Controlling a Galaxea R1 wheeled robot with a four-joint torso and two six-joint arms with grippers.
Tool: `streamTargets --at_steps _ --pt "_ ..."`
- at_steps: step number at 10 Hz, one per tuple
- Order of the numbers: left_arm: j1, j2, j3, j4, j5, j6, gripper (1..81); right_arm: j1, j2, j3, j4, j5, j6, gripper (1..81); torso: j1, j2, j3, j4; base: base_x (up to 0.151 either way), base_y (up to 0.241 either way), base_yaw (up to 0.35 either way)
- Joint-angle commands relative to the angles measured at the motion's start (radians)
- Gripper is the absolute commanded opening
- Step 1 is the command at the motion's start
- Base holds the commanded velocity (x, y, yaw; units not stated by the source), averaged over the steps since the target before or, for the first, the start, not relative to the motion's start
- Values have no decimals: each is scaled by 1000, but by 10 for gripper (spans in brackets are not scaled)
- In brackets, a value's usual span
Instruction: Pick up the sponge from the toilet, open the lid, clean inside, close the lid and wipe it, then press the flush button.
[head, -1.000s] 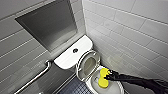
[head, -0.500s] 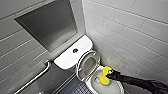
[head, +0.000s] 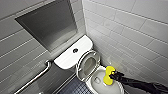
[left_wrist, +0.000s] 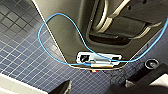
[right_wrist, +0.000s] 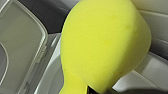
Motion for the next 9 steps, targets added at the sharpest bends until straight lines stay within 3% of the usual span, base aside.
streamTargets --at_steps 1,3,5,6,9 --pt "32 -5 0 -15 91 -1 811 61 -85 90 13 -20 24 10 0 0 0 0 0 0 0" --pt "34 -5 0 -15 91 -1 811 9 -224 299 10 -5 85 10 0 0 0 0 0 0 0" --pt "34 -5 0 -13 91 0 811 -89 -343 443 11 151 183 10 0 0 0 0 0 0 0" --pt "34 -5 2 -13 91 0 811 -141 -366 455 10 222 242 10 0 0 0 0 0 0 0" --pt "34 -8 2 -13 89 0 811 -276 -372 397 8 305 354 10 0 0 0 0 0 0 0"
